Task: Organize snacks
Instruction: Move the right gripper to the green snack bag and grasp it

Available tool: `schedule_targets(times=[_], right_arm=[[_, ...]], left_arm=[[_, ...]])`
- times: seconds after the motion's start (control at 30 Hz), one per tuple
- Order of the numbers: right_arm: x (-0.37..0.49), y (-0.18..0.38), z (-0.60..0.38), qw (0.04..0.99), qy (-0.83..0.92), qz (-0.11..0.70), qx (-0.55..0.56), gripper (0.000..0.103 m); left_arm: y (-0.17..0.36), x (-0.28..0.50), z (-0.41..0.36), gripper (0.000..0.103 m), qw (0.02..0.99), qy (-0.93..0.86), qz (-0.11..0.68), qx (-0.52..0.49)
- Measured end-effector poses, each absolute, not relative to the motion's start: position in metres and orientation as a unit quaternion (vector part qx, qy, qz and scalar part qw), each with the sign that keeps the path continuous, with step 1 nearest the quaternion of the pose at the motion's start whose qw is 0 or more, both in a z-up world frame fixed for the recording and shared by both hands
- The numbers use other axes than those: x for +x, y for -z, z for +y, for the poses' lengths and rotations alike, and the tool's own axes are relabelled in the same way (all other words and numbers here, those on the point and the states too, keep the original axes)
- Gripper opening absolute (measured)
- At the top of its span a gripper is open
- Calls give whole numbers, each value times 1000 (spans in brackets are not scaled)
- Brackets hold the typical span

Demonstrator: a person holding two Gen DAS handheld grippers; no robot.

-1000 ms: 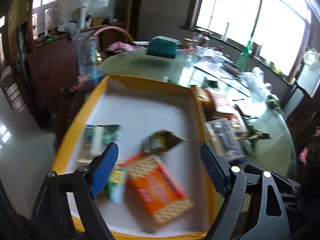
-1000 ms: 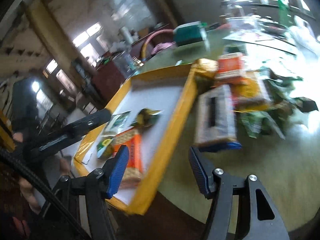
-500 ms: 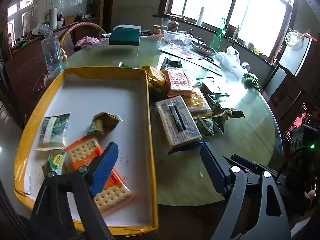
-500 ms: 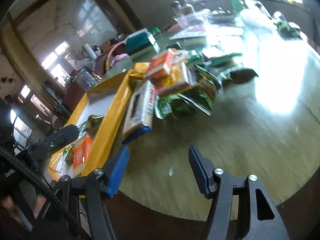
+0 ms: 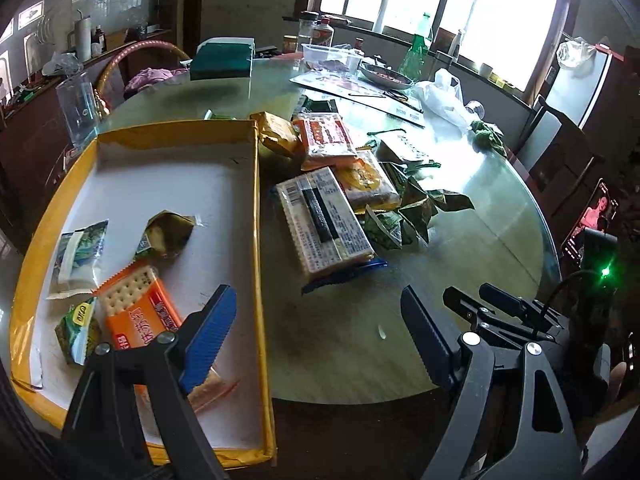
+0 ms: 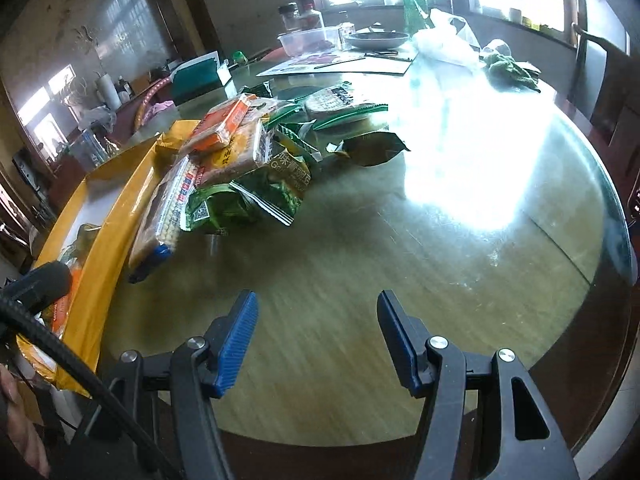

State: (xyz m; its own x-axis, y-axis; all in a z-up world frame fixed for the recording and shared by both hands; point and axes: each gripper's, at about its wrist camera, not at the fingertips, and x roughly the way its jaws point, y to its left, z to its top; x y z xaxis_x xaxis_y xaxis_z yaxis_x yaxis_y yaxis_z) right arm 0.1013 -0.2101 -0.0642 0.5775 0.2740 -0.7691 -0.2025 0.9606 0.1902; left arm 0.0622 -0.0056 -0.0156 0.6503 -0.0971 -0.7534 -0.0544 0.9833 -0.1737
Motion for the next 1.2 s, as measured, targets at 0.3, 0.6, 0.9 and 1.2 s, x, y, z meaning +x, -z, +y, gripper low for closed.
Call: schedule_targets(times=[0.3,0.6,0.9,1.2], right_arm=[[102,65,-214,886,-154,434,56,62],[111,63,-221,863,-198,449,119,62],[160,65,-206,832,-225,472,182,62],[207,67,-195,803,-213,503,237,60]], left_arm=[[22,72,-6,84,899,7,431,-78],[22,81,-5,84,896,15,433,-98],[20,73,-2,84,899,22,426,-99],[22,72,0,84,896,35,427,-113]])
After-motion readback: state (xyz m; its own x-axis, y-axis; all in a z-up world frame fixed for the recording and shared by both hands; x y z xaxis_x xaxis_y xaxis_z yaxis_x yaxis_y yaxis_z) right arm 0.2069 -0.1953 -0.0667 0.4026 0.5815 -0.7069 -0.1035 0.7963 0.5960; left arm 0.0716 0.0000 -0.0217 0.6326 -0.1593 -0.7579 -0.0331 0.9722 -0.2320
